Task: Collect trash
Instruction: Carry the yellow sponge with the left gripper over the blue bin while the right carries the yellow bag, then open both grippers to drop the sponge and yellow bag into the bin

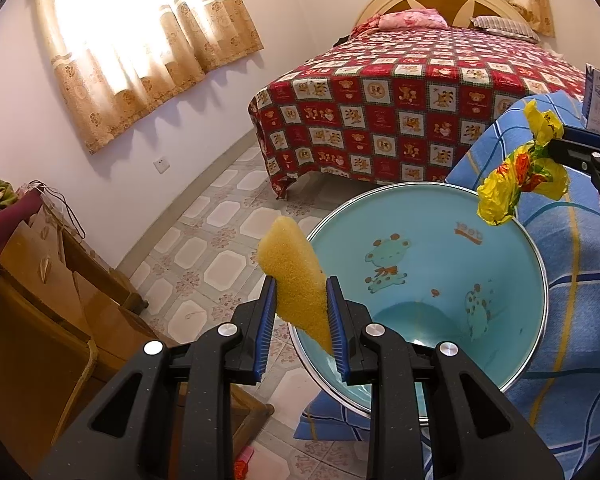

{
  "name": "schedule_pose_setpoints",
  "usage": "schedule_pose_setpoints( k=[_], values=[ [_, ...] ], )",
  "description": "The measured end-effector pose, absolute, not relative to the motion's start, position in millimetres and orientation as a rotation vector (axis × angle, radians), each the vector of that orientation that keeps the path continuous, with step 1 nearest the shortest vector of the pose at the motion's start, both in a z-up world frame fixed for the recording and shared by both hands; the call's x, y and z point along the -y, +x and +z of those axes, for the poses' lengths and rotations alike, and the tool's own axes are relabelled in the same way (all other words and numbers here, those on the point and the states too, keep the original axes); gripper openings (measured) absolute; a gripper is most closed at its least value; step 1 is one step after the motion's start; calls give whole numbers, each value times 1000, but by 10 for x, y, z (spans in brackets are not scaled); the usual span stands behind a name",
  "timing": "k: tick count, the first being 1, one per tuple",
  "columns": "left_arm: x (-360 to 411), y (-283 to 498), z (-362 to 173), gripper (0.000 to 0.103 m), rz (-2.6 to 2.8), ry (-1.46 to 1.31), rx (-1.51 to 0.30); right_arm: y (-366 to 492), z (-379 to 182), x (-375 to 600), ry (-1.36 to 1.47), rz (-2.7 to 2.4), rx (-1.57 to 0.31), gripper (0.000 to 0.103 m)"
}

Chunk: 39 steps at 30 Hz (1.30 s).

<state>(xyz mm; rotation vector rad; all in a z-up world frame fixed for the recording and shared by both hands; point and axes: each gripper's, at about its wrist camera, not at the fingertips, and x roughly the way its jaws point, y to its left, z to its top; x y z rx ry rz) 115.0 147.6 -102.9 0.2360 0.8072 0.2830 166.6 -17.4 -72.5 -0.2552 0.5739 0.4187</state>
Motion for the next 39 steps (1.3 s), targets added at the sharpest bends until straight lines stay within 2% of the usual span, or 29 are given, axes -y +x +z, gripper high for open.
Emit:
schedule_pose_setpoints(
  k=[10, 11, 12, 13, 16, 18, 25, 27, 33, 39],
  values=[
    [-1373, 1136, -1050, 29, 228, 225, -805, 1644, -743, 92, -267, 459, -588, 21],
    [-1372, 1134, -1050, 31, 221, 222, -803, 1644, -753, 81, -268, 467, -595, 24],
    [-1349, 1132, -1051, 42, 214, 223, -801, 1639, -766, 68, -266, 479, -601, 31],
    [-1336, 1124, -1051, 48, 214, 227, -797, 1630, -773, 66, -265, 483, -601, 35],
    [-1297, 1120, -1054, 53, 201, 232, -794, 1613, -799, 63, -264, 483, -605, 41],
    [-1292, 1123, -1053, 58, 198, 224, -795, 1607, -807, 85, -254, 482, -607, 51],
    [-1278, 1127, -1072, 65, 199, 218, -800, 1531, -770, 240, -225, 457, -600, 57],
    [-1268, 1130, -1082, 74, 201, 214, -803, 1485, -731, 302, -222, 448, -594, 58],
    [-925, 1064, -1209, 75, 129, 234, -820, 1187, -495, 682, -203, 402, -540, 62],
    [-507, 983, -1307, 76, 42, 275, -822, 779, -356, 1511, -163, 244, -504, 64]
  ],
)
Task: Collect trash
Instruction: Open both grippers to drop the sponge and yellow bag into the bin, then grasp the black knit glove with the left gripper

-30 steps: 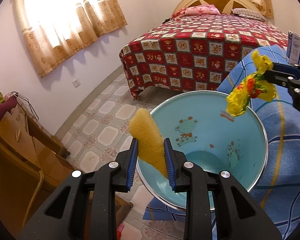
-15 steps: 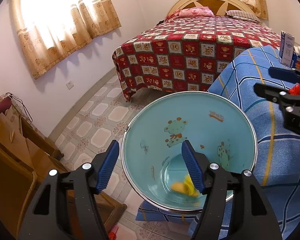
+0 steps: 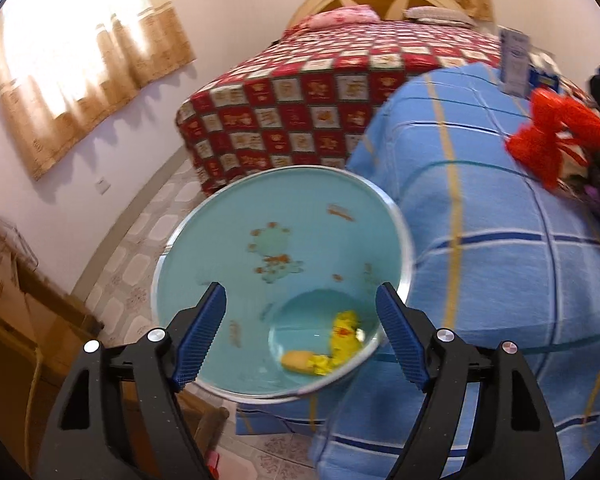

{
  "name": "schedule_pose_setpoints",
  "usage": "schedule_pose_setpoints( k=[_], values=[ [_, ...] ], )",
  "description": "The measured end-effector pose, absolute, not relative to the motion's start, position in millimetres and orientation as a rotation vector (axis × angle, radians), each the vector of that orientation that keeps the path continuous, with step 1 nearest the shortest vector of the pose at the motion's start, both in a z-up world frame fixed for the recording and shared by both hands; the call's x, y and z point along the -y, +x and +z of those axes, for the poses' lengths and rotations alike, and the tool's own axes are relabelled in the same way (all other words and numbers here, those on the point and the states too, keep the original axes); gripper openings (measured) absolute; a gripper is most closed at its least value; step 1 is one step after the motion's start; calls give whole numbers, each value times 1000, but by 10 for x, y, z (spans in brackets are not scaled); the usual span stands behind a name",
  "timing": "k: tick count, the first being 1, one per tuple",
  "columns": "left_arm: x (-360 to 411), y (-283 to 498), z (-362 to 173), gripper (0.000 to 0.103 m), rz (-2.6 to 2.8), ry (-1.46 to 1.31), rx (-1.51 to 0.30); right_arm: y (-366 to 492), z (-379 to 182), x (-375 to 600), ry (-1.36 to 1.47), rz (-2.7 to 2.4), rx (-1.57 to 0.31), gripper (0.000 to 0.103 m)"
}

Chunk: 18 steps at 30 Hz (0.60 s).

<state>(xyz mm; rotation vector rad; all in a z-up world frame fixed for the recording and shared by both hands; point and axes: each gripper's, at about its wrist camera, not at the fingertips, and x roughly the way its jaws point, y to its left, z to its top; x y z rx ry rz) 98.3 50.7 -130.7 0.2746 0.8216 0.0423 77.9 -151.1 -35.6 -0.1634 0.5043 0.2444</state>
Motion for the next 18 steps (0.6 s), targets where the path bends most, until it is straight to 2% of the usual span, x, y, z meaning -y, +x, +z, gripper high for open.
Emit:
schedule_pose_setpoints(
  k=[4, 8, 13, 18],
  values=[
    [-275, 947, -1406, 77, 3, 289, -839, 547, -436, 2255, -92, 67, -523, 64],
    [-117, 904, -1449, 85, -24, 290, -849, 413, -655, 2792, 5, -17, -581, 64],
    [64, 851, -1434, 87, -46, 315, -838, 410, -970, 2912, 30, 21, -646, 64],
    [162, 910, -1394, 90, -34, 320, -822, 648, -1015, 3033, 47, -48, -665, 65]
  ],
)
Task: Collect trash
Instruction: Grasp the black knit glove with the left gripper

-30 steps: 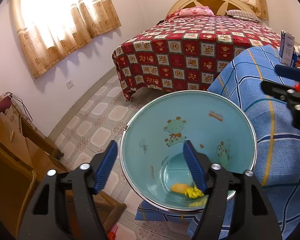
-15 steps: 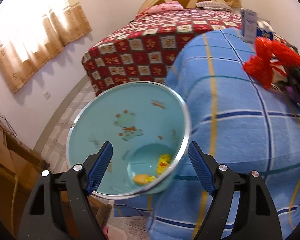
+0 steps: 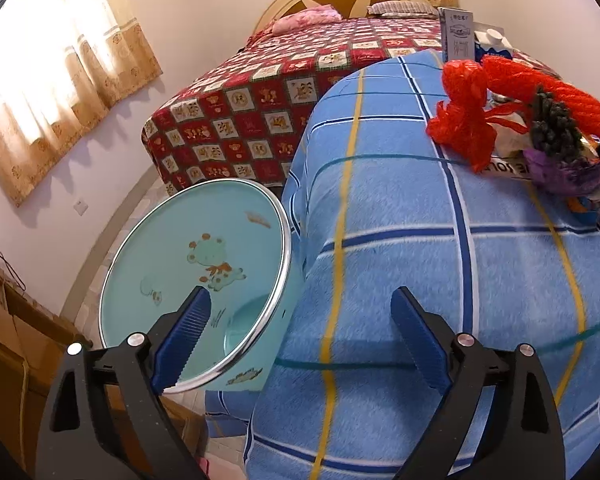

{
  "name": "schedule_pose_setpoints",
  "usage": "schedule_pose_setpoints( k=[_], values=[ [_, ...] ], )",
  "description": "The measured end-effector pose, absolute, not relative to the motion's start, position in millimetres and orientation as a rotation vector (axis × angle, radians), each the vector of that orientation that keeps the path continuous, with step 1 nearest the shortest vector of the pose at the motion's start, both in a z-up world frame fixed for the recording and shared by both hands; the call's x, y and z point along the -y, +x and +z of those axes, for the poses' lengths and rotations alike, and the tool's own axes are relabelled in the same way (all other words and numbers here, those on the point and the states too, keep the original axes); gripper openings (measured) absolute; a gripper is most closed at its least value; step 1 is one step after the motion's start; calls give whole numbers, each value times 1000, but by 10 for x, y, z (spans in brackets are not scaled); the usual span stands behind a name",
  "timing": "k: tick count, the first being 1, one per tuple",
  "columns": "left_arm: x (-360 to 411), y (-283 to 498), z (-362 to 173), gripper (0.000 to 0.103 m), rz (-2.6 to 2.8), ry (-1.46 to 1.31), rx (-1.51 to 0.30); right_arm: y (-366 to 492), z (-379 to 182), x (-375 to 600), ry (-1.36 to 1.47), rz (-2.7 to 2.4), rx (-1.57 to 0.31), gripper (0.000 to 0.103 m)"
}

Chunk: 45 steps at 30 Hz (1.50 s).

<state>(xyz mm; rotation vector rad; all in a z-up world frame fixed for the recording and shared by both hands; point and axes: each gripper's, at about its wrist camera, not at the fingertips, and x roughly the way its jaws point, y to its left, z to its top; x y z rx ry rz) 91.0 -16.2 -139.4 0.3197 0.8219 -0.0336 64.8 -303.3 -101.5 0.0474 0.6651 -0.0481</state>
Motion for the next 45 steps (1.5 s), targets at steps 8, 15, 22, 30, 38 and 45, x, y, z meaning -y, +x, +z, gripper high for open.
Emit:
schedule_pose_setpoints(
  k=[8, 15, 22, 30, 38, 45],
  values=[
    [390, 868, -1183, 90, -96, 274, -770, 426, -941, 3152, -20, -87, -645, 66],
    [803, 774, -947, 89, -211, 265, -689, 126, -1023, 3474, -16, -163, -646, 71],
    [1188, 747, -803, 86, -310, 261, -636, 59, -1045, 3622, 1, -199, -618, 75],
    [1402, 1017, -979, 12, -440, 236, -749, 42, -1080, 3559, -14, -188, -611, 77],
    [1242, 833, -529, 11, -423, 254, -599, 61, -1116, 3507, -4, -172, -613, 77],
    [1171, 759, -417, 11, -373, 263, -542, 53, -1111, 3471, -9, -167, -609, 77]
  ],
)
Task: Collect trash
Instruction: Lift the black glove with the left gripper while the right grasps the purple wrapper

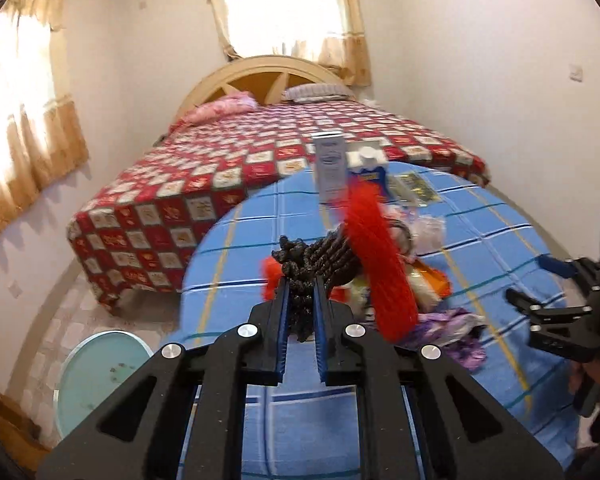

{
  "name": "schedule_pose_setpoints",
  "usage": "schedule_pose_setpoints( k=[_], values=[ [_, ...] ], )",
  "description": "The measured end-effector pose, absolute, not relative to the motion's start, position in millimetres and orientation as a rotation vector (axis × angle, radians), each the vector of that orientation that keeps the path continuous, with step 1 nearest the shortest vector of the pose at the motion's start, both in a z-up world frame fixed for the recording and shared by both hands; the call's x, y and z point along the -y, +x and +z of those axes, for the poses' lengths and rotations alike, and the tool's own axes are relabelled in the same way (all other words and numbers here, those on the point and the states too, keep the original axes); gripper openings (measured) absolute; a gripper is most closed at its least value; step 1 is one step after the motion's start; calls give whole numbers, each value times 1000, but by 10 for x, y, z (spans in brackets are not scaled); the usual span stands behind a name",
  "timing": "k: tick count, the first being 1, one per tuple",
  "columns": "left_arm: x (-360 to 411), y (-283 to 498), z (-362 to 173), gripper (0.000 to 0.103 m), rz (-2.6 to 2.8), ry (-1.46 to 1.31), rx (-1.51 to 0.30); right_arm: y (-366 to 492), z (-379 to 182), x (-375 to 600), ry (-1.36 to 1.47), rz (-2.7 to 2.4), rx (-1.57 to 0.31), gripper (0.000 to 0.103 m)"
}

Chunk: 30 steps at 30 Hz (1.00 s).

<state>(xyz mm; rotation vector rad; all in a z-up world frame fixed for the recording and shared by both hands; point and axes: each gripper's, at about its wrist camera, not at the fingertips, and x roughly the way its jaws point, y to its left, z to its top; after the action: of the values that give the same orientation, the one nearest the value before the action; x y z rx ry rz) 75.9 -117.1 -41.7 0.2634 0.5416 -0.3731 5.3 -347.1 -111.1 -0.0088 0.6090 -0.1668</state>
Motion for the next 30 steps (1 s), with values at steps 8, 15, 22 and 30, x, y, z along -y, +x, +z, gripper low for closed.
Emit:
schedule_pose_setpoints(
  k=[8, 15, 22, 30],
  values=[
    [705, 911, -398, 11, -240, 190, -549, 35, -1080, 3428, -4, -155, -597, 77],
    [272, 795, -465, 11, -188, 181, -583, 46, -982, 3315, -12, -131, -571, 77],
    [240, 666, -444, 11, -243, 152, -581, 59, -920, 3140, -30, -84, -559, 77],
    [175, 595, -286, 11, -218, 147, -530, 81, -868, 2970, -27, -18, -558, 77]
  ],
)
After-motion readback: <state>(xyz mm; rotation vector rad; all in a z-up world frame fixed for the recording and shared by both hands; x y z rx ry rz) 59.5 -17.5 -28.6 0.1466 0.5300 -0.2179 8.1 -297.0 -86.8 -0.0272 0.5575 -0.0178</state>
